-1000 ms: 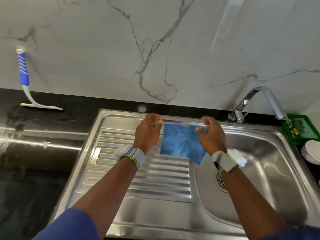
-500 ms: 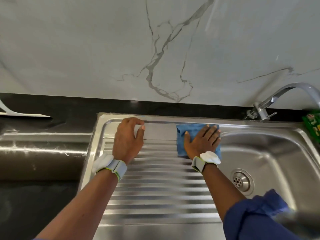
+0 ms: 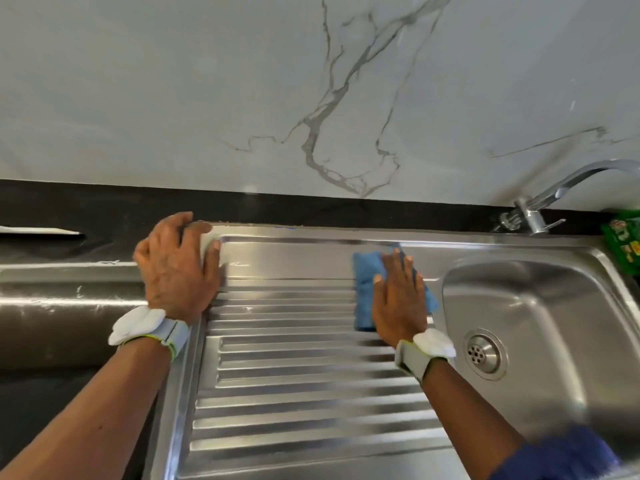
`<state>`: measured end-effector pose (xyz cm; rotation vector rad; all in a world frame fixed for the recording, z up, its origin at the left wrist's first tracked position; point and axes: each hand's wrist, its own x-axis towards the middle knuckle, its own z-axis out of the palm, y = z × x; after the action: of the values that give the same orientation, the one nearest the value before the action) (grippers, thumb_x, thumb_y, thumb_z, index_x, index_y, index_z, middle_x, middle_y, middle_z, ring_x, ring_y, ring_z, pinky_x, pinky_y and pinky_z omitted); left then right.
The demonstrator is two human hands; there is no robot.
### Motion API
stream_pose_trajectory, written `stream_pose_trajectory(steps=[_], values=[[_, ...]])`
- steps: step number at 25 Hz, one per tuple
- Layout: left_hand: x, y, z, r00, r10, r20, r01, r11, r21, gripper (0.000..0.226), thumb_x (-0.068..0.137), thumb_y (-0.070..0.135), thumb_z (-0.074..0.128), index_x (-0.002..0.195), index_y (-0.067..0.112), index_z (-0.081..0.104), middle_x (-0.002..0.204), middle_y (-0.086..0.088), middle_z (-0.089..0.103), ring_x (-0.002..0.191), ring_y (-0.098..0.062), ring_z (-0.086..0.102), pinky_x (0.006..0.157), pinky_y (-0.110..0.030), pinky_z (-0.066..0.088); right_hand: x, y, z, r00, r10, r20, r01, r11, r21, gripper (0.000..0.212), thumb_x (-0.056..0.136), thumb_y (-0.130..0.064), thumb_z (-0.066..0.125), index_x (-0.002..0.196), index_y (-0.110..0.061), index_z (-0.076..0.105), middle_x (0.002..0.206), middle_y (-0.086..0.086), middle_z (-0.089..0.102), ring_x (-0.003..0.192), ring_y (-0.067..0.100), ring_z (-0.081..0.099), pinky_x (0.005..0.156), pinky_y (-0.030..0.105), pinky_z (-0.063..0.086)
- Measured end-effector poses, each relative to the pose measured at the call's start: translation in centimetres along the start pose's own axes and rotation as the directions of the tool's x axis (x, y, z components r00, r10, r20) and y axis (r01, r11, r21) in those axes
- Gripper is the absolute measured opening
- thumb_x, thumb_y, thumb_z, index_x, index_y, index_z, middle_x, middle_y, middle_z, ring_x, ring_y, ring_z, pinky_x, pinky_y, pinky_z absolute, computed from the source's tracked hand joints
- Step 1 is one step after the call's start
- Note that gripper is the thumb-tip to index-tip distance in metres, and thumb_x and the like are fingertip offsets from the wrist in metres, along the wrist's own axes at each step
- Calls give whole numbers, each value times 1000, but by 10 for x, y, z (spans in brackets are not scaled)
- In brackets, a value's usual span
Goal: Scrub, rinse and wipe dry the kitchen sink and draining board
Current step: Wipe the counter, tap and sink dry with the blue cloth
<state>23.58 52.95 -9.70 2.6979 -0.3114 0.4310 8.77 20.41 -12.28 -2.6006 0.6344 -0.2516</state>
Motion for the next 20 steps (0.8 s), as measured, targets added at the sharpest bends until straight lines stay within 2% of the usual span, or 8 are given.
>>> stream_pose_trajectory(steps=[2, 4, 5, 9, 13, 16, 18, 20], values=[[0, -7, 3, 999, -40, -8, 41, 999, 4, 47, 99, 49, 43, 130, 18, 60, 142, -9, 48, 137, -33, 42, 107, -53, 30, 33, -12, -18, 860, 486, -154, -332, 764, 553, 61, 103, -53, 24, 143, -14, 47, 133, 18, 59, 120, 32, 58, 98, 40, 47], [1, -4, 4, 998, -60, -2, 60, 998, 9, 50, 98, 52, 45, 132, 19, 57, 143, -9, 48, 138, -33, 41, 108, -55, 29, 80, -23, -35, 686, 678, -263, -339, 618, 710, 61, 106, -49, 26, 140, -6, 52, 133, 20, 60, 118, 33, 59, 95, 34, 44], [1, -2, 2, 998, -63, -1, 63, 998, -1, 50, 97, 53, 47, 132, 19, 56, 142, -8, 48, 138, -32, 41, 109, -55, 29, 103, -25, -40, 680, 683, -266, -390, 645, 658, 65, 106, -51, 24, 145, -5, 46, 143, 20, 53, 129, 34, 51, 106, 36, 39], [3, -4, 1, 996, -84, 7, 84, 996, -5, 51, 94, 56, 50, 131, 20, 56, 140, -6, 50, 136, -30, 43, 108, -54, 30, 137, -45, -7, 848, 529, 19, -520, 839, -163, 90, 96, -69, 12, 159, -3, 12, 166, 19, 5, 154, 34, -3, 121, 58, -2], [2, -4, 4, 996, -81, 40, 82, 997, -16, 56, 93, 59, 47, 131, 20, 57, 140, -7, 52, 135, -30, 44, 108, -54, 30, 83, -100, 49, 993, -8, 122, 52, 930, -363, 80, 98, -63, 16, 157, -9, 27, 165, 21, 15, 154, 35, 2, 122, 59, -1], [1, -7, 3, 996, -83, 44, 85, 996, -37, 54, 96, 59, 44, 130, 20, 58, 140, -7, 52, 135, -31, 44, 109, -55, 30, 44, -97, 58, 802, -511, 310, 590, 760, -274, 62, 104, -51, 24, 161, -28, 12, 169, 7, 2, 155, 28, -4, 122, 58, 8], [1, -9, 3, 993, -111, 27, 113, 991, -78, 53, 98, 59, 42, 129, 21, 59, 140, -7, 52, 134, -31, 44, 110, -55, 31, 33, -66, 44, 860, -448, 246, 508, 804, -310, 60, 105, -50, 23, 161, -33, 9, 169, 3, 1, 155, 28, -4, 122, 58, 11], [-1, -11, 2, 988, -155, -3, 154, 981, -118, 51, 98, 60, 40, 126, 21, 59, 138, -7, 52, 132, -31, 45, 110, -55, 32, 28, -52, 38, 995, -91, 47, 102, 918, -383, 64, 103, -54, 21, 161, -32, 6, 169, 7, 1, 154, 34, -1, 122, 59, 11]])
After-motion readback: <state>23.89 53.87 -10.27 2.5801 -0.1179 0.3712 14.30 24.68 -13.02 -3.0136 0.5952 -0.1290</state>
